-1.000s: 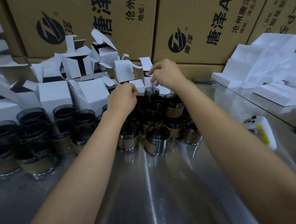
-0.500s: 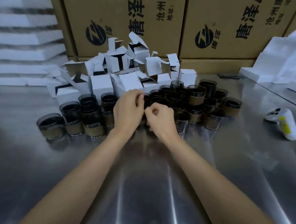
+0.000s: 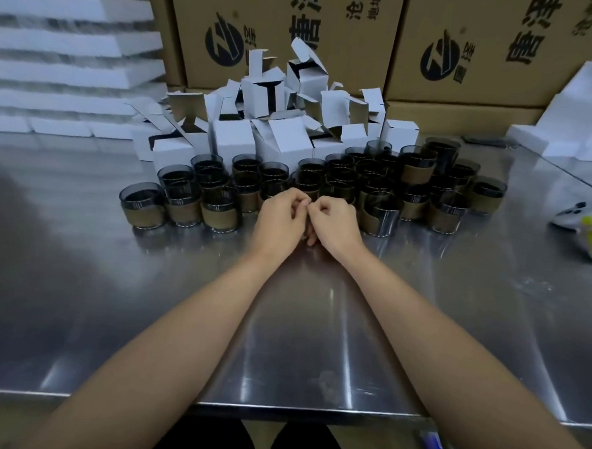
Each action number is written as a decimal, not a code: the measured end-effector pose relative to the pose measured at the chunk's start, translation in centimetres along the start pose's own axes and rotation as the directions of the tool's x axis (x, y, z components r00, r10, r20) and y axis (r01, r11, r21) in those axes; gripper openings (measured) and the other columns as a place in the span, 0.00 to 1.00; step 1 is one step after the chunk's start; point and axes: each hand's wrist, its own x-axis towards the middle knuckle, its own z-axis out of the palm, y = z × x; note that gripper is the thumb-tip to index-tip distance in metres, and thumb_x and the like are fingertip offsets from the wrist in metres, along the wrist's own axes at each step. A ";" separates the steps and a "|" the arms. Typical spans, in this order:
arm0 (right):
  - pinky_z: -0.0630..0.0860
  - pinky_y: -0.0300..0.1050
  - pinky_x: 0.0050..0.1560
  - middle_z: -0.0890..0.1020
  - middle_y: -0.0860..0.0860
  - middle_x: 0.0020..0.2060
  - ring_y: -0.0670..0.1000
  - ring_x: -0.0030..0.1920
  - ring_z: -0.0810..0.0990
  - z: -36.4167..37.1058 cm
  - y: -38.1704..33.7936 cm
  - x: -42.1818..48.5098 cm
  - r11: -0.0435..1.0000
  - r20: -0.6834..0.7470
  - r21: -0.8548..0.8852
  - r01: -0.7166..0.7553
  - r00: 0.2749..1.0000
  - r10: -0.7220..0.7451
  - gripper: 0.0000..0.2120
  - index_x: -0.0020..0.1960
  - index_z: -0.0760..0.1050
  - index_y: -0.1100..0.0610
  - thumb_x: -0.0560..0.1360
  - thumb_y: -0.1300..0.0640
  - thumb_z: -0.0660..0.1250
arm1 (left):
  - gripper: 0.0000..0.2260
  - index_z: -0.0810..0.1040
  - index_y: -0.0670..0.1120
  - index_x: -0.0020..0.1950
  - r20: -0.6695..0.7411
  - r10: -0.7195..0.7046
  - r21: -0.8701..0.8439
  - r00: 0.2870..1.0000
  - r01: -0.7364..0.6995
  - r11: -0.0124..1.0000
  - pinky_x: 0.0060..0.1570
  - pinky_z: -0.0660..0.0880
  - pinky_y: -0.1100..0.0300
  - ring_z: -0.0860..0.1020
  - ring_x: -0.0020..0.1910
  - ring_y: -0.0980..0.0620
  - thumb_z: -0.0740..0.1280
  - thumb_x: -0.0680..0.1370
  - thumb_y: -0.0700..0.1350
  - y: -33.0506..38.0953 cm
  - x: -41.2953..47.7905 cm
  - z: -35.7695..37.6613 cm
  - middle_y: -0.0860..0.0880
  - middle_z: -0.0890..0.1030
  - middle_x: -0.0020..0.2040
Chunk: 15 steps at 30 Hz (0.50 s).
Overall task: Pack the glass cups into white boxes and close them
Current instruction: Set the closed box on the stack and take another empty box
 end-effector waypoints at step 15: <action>0.77 0.49 0.48 0.81 0.54 0.47 0.53 0.48 0.79 0.4 -3.2 8.3 0.900 -0.165 -0.390 0.197 0.946 -0.278 0.10 0.51 0.78 0.60 0.77 0.53 0.64 | 0.14 0.77 0.42 0.44 0.182 -0.053 0.081 0.982 0.039 0.996 0.41 0.77 0.45 0.79 0.37 0.39 0.57 0.82 0.48 0.1 0.6 0.7 0.41 0.81 0.36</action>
